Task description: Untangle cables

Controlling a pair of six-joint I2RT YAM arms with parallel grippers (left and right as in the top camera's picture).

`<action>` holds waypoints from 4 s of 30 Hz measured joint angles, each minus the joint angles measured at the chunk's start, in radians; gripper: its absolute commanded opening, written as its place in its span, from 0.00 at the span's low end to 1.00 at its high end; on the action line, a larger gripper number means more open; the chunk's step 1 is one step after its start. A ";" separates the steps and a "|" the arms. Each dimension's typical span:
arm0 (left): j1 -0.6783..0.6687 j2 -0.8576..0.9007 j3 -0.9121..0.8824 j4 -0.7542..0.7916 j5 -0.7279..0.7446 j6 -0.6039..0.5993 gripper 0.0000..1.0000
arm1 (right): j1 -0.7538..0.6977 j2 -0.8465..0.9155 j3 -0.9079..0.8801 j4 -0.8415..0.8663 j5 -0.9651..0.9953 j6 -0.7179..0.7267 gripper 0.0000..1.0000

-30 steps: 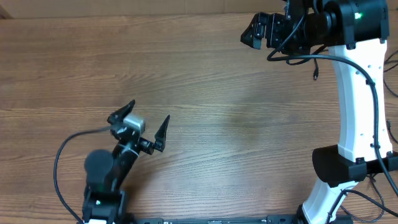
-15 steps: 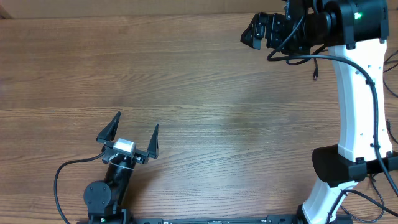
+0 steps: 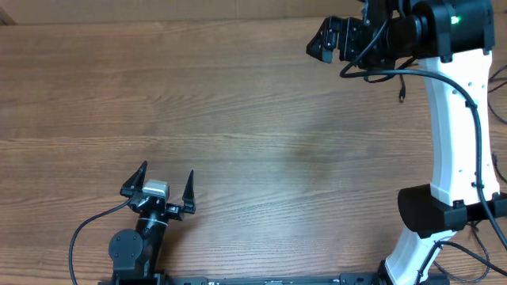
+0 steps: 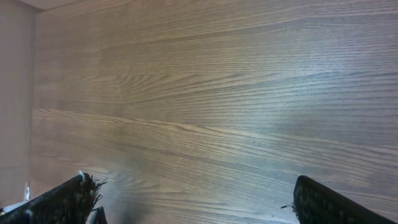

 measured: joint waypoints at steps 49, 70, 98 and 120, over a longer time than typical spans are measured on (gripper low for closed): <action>-0.001 0.000 0.000 -0.017 -0.188 -0.109 1.00 | 0.000 0.000 0.000 0.001 0.000 0.000 1.00; -0.001 0.000 0.000 -0.017 -0.188 -0.109 1.00 | 0.000 0.000 0.000 0.000 0.000 0.000 1.00; -0.001 0.000 0.000 -0.017 -0.192 -0.109 1.00 | 0.014 -0.398 -0.961 0.718 0.131 0.000 1.00; -0.001 -0.002 0.000 -0.018 -0.192 -0.109 0.99 | 0.013 -1.121 -2.333 1.955 0.156 0.000 1.00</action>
